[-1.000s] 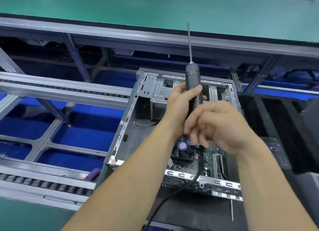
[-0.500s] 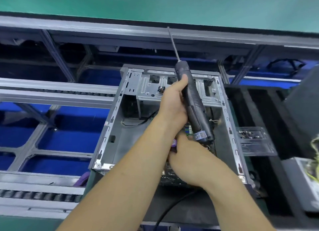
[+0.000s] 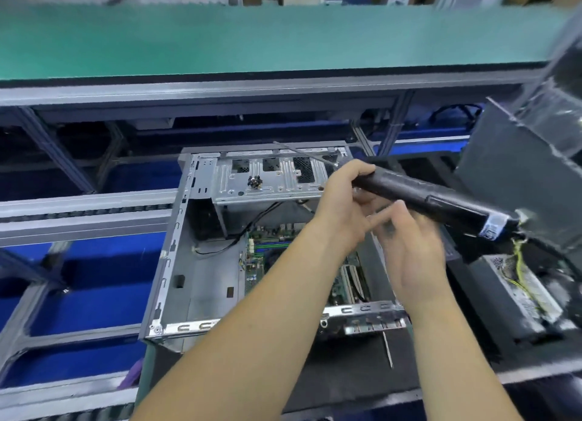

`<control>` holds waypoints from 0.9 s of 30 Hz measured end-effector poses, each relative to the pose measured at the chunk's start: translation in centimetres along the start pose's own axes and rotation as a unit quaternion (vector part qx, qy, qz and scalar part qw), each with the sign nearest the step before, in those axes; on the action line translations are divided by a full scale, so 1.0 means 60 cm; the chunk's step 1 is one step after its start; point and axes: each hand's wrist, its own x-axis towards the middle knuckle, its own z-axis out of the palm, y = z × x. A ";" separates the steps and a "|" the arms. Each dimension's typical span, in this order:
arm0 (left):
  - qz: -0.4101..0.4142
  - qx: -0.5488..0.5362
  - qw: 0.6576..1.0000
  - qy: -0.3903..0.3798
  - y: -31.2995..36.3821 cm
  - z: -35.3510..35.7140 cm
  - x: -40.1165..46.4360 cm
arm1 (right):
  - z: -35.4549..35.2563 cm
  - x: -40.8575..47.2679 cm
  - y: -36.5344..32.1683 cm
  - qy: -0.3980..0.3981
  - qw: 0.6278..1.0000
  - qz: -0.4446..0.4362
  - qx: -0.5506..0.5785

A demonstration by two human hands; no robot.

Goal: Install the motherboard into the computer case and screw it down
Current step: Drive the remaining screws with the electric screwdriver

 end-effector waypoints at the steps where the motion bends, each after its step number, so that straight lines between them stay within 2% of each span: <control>1: -0.019 0.011 1.000 -0.010 -0.008 0.003 -0.003 | 0.006 0.003 -0.003 0.052 0.998 0.000 0.027; 3: -0.053 0.036 0.998 -0.024 -0.024 0.002 -0.011 | 0.017 0.013 -0.012 0.176 0.984 0.008 0.030; 4: -0.064 0.053 0.996 -0.029 -0.031 0.000 -0.015 | 0.019 0.017 -0.016 0.199 0.980 0.010 0.009; 6: -0.065 0.136 0.988 -0.032 -0.034 -0.005 -0.023 | 0.018 0.024 -0.020 0.198 0.980 0.007 -0.030; 9: -0.019 0.313 0.948 -0.043 -0.020 -0.022 -0.047 | 0.004 0.035 -0.025 0.198 0.978 -0.027 0.059; 11: -0.044 0.416 0.901 -0.111 -0.010 -0.040 -0.070 | -0.011 0.044 -0.030 0.174 0.975 -0.044 0.127; 13: -0.135 0.520 0.821 -0.194 -0.021 -0.054 -0.089 | -0.021 0.051 -0.035 0.134 0.981 -0.038 0.132; 15: -0.222 0.583 0.745 -0.236 -0.051 -0.060 -0.099 | -0.020 0.056 -0.034 0.096 0.991 -0.022 0.091; 16: -0.247 0.599 0.723 -0.240 -0.065 -0.061 -0.102 | -0.015 0.057 -0.030 0.084 0.994 -0.014 0.069; 19: -0.246 0.618 0.707 -0.240 -0.086 -0.057 -0.098 | 0.009 0.057 -0.017 0.059 0.998 -0.001 0.033; 21: -0.235 0.630 0.689 -0.272 -0.089 -0.053 -0.098 | 0.024 0.058 -0.014 0.045 0.999 0.010 0.028; 24: -0.249 0.664 0.640 -0.296 -0.119 -0.054 -0.105 | 0.035 0.063 -0.012 0.031 0.998 0.032 0.032; 27: -0.281 0.650 0.622 -0.336 -0.156 -0.058 -0.119 | 0.033 0.069 -0.007 0.009 0.999 0.038 0.033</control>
